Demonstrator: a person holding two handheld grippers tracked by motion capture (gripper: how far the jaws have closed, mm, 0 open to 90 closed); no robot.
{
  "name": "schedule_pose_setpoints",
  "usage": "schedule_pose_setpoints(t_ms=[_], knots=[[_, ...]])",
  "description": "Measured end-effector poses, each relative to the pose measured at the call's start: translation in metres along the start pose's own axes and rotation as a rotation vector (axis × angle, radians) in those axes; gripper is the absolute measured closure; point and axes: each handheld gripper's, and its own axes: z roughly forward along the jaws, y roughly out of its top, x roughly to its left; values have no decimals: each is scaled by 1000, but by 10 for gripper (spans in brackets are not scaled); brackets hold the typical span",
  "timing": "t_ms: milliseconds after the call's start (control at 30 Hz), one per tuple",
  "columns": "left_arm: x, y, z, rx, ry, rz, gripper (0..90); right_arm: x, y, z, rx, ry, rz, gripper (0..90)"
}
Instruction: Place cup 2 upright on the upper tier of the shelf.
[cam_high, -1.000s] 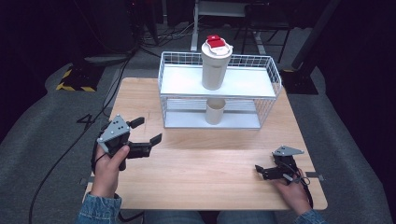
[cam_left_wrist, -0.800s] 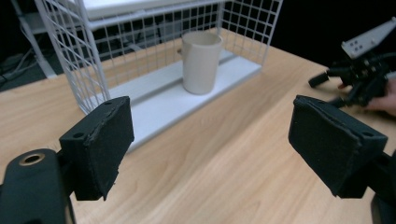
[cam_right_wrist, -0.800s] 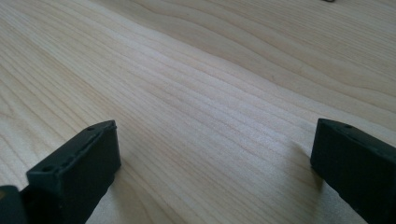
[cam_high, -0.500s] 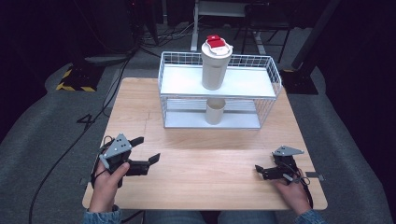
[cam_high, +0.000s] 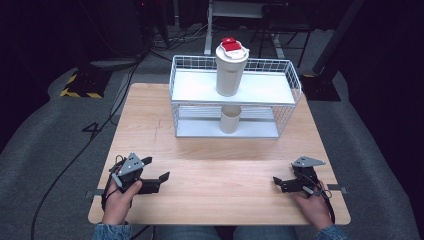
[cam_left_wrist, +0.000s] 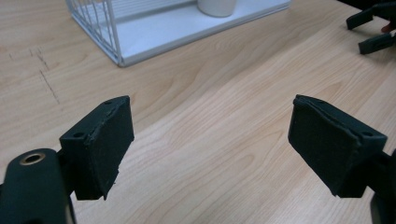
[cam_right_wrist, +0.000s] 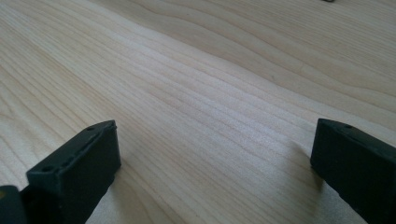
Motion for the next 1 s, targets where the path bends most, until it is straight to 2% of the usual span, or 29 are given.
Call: schedule_pose_setpoints(t_ms=[200, 367, 433, 633, 767, 833, 1000], knots=[[3, -15, 7, 30, 36, 4, 151, 0, 0, 0, 0, 0, 0, 15], [4, -25, 13, 82, 63, 28, 152, 0, 0, 0, 0, 0, 0, 15], [5, -27, 15, 92, 69, 25, 152, 0, 0, 0, 0, 0, 0, 15], [8, -33, 19, 124, 63, 18, 152, 0, 0, 0, 0, 0, 0, 15], [9, -35, 20, 144, 74, 27, 153, 0, 0, 0, 0, 0, 0, 14], [11, -36, 21, 177, 77, 28, 153, 0, 0, 0, 0, 0, -1, 15], [10, -37, 23, 187, 91, 30, 154, 0, 0, 0, 0, 0, 0, 15]])
